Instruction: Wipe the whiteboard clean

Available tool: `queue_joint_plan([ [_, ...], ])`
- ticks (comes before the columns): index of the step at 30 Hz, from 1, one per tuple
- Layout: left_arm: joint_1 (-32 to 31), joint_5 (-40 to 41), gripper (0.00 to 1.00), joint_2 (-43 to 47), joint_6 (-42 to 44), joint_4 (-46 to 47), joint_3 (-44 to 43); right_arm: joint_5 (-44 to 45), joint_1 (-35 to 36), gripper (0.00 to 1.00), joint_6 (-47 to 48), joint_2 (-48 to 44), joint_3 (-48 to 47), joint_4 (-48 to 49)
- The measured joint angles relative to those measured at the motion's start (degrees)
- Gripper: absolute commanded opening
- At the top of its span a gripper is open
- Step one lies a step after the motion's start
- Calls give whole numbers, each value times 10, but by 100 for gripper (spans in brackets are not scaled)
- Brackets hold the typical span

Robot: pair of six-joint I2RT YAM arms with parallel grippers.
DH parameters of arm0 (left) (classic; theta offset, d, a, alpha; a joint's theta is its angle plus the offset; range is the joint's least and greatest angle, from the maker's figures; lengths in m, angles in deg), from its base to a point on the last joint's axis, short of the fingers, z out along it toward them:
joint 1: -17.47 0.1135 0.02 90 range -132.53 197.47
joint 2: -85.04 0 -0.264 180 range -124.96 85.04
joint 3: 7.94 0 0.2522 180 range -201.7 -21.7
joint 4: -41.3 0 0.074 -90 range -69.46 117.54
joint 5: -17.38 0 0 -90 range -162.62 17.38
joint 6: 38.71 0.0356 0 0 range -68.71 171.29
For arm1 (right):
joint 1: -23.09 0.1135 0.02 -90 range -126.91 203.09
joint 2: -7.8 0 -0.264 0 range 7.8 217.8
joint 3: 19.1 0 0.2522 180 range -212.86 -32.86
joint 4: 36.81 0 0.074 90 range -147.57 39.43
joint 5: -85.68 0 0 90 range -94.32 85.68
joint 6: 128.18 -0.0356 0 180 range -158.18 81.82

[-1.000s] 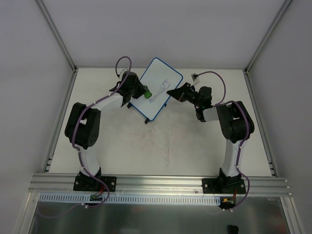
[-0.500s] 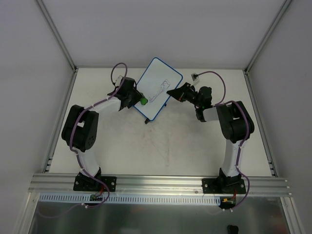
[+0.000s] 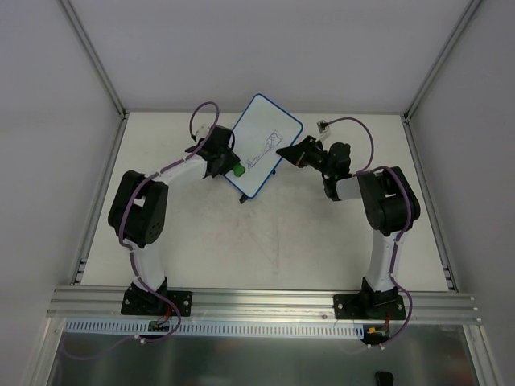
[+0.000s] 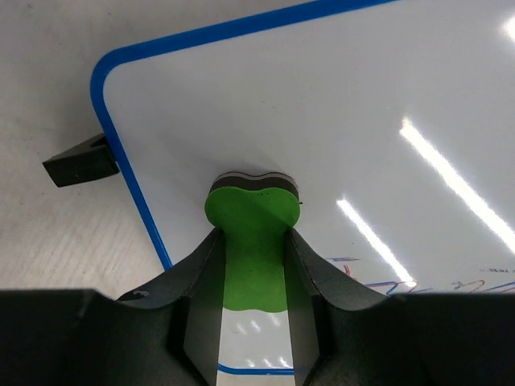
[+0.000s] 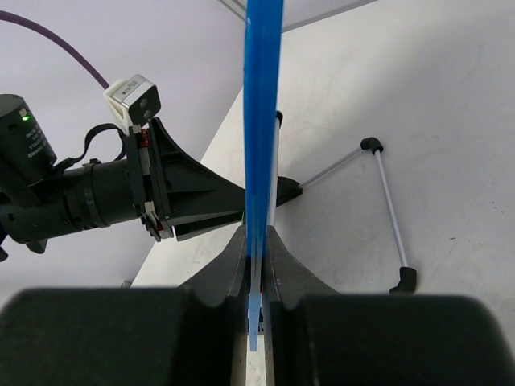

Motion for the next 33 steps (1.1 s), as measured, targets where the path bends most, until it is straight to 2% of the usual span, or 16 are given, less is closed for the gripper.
queue_joint_plan([
  [9,-64,19,0,-25,0,-25,-93,2,-1,0,0,0,0,0],
  [19,-69,-12,0,-60,10,-39,-173,7,-2,0,0,0,1,-1],
  [23,-69,-12,0,-56,16,-26,-161,7,-2,0,0,0,1,-1],
  [33,-63,-14,0,-1,3,59,-26,6,-1,0,0,0,1,0],
])
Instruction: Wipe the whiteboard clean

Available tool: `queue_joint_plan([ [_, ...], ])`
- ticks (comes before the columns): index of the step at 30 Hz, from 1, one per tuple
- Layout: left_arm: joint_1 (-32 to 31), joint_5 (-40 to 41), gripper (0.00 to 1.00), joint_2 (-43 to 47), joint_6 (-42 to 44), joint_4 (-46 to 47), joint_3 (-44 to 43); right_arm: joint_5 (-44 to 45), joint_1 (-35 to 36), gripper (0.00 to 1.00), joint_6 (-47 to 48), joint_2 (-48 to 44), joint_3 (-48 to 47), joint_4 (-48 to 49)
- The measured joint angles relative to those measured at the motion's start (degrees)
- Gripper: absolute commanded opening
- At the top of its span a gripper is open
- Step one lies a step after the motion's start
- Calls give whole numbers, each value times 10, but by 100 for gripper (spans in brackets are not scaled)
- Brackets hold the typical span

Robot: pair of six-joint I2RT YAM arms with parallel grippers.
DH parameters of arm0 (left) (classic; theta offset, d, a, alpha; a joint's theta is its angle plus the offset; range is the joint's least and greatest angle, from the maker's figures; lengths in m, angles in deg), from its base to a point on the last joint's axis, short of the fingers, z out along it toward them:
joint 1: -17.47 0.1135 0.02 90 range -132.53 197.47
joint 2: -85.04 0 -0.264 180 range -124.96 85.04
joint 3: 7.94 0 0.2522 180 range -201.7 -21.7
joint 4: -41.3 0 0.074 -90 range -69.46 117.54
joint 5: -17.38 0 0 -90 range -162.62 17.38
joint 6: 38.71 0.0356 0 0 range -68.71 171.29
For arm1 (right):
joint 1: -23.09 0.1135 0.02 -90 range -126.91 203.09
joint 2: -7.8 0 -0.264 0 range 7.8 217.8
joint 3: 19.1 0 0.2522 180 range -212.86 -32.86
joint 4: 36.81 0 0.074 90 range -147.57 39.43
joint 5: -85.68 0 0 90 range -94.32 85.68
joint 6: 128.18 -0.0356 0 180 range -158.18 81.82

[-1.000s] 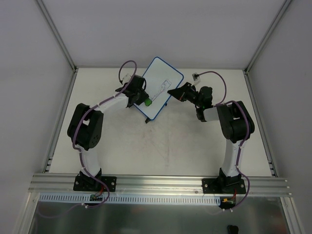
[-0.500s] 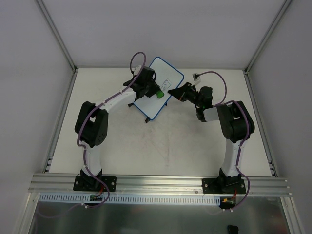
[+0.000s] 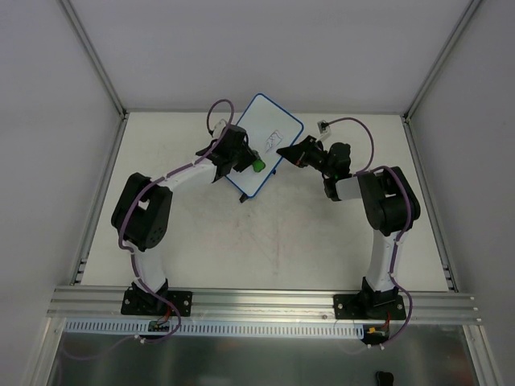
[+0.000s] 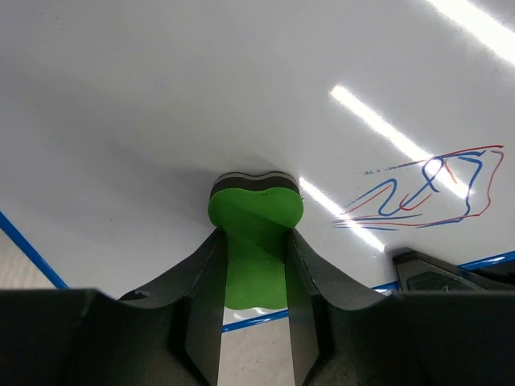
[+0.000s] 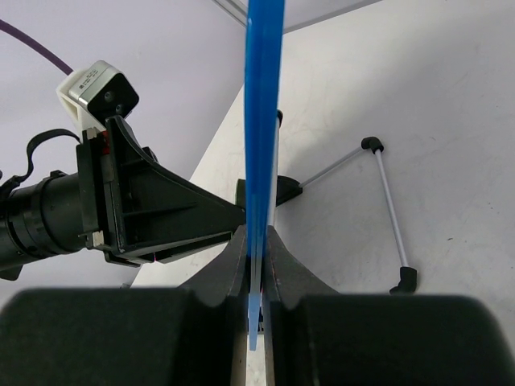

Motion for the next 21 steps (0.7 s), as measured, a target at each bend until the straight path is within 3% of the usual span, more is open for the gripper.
queue_joint_plan([
  [5,2,-5,0,1,7,-9,-6,0,1,0,1,0,0,0],
  [11,5,-26,0,-37,53,-81,-95,3,1,0,3,0,1,0],
  [21,5,-50,0,-88,87,-91,-211,3,1,0,4,0,2,1],
])
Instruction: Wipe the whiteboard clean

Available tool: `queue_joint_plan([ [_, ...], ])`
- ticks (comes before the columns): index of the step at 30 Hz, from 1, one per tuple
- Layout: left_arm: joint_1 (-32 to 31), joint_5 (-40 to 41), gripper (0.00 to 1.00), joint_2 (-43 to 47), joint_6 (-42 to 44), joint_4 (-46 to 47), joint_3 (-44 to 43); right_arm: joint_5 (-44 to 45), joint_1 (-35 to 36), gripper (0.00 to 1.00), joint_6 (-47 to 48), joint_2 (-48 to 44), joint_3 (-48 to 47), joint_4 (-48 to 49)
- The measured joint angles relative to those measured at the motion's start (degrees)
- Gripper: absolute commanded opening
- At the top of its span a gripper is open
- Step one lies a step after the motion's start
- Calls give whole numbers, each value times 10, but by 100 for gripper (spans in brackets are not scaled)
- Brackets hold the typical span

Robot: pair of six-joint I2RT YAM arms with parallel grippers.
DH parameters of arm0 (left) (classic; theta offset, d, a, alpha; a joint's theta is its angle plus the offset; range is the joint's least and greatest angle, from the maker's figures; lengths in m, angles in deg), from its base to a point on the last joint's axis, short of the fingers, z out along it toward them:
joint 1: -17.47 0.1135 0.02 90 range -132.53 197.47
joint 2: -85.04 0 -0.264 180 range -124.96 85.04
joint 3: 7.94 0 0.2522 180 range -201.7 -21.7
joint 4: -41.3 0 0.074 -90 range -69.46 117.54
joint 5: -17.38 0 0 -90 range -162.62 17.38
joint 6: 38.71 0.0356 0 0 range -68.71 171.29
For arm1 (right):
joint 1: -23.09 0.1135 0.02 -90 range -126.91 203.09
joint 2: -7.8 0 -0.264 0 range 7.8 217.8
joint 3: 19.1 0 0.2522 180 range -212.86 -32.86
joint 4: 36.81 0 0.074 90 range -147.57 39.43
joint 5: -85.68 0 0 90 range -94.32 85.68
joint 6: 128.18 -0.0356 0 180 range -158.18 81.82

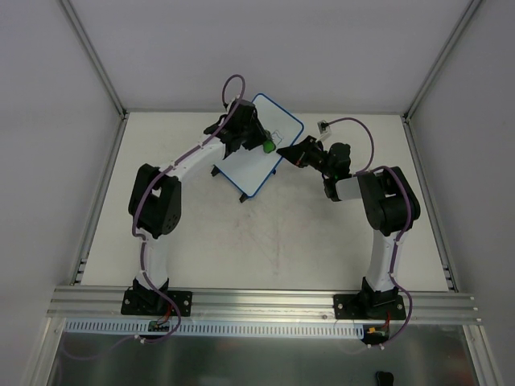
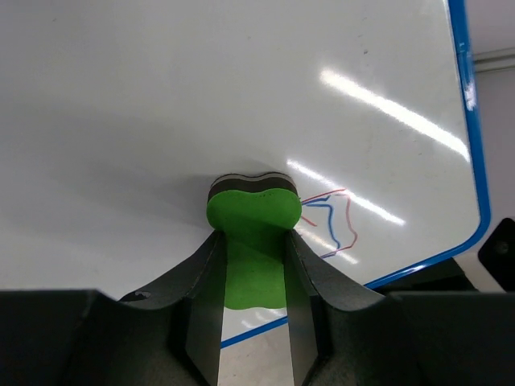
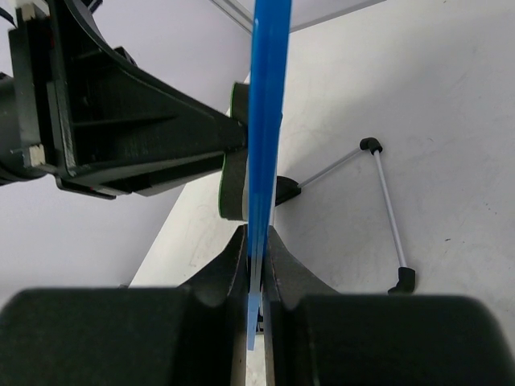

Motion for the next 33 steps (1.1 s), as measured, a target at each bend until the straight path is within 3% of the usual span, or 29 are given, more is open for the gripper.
queue_joint_plan([
  [13,3,-35,0,-30,44,-1,-72,-1,2,0,8,-2,2,3],
  [21,3,-88,0,-62,139,4,-138,-2,4,0,13,-3,2,7],
  [33,6,-149,0,-68,306,7,-148,-2,4,0,13,-3,2,6],
])
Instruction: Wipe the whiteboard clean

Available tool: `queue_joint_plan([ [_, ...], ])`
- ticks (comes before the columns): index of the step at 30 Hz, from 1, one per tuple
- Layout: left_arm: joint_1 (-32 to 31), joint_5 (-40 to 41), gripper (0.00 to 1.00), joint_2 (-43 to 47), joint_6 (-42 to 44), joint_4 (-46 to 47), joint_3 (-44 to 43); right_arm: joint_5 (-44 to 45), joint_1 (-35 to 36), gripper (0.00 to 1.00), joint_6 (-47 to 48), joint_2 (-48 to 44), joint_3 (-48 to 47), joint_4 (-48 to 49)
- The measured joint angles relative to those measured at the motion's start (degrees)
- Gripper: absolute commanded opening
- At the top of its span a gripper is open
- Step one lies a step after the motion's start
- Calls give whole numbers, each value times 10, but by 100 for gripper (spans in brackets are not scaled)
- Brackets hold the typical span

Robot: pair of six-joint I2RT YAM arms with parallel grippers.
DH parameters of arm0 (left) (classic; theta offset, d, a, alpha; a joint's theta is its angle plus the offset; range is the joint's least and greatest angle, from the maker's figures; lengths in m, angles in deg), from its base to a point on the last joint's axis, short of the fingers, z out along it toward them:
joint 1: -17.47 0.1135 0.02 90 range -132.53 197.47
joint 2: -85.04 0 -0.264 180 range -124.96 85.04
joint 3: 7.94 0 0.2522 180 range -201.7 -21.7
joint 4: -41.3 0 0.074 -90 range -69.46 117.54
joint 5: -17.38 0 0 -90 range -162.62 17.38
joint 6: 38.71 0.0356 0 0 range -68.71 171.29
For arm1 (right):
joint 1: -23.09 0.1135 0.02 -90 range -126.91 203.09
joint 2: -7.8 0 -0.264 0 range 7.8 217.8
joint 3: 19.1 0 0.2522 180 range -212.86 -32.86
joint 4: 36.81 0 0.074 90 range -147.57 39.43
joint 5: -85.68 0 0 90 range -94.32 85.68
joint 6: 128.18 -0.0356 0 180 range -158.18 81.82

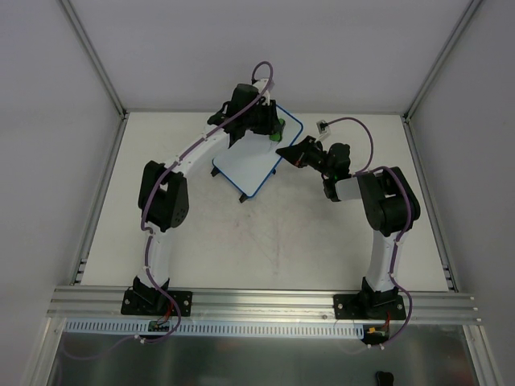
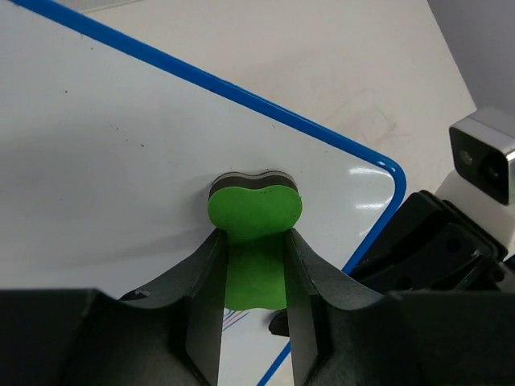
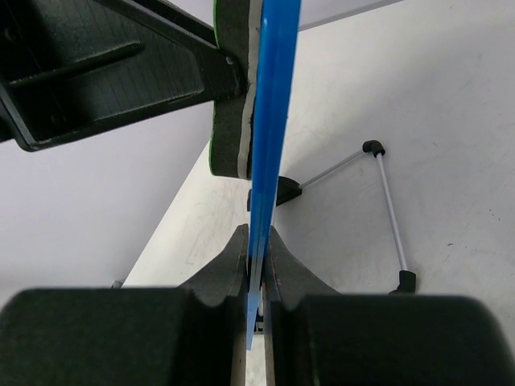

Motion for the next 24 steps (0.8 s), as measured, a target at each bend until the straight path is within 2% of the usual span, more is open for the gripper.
queue_joint_plan([
  [8,-4,0,0,14,143,15,30,1,0,0,0,0,0,-2],
  [13,-4,2,0,43,212,21,89,1,0,0,0,0,0,-2],
  [19,-4,26,0,78,251,24,166,2,0,0,0,0,0,-2],
  [24,-4,27,0,90,266,32,195,2,0,0,0,0,0,-2],
])
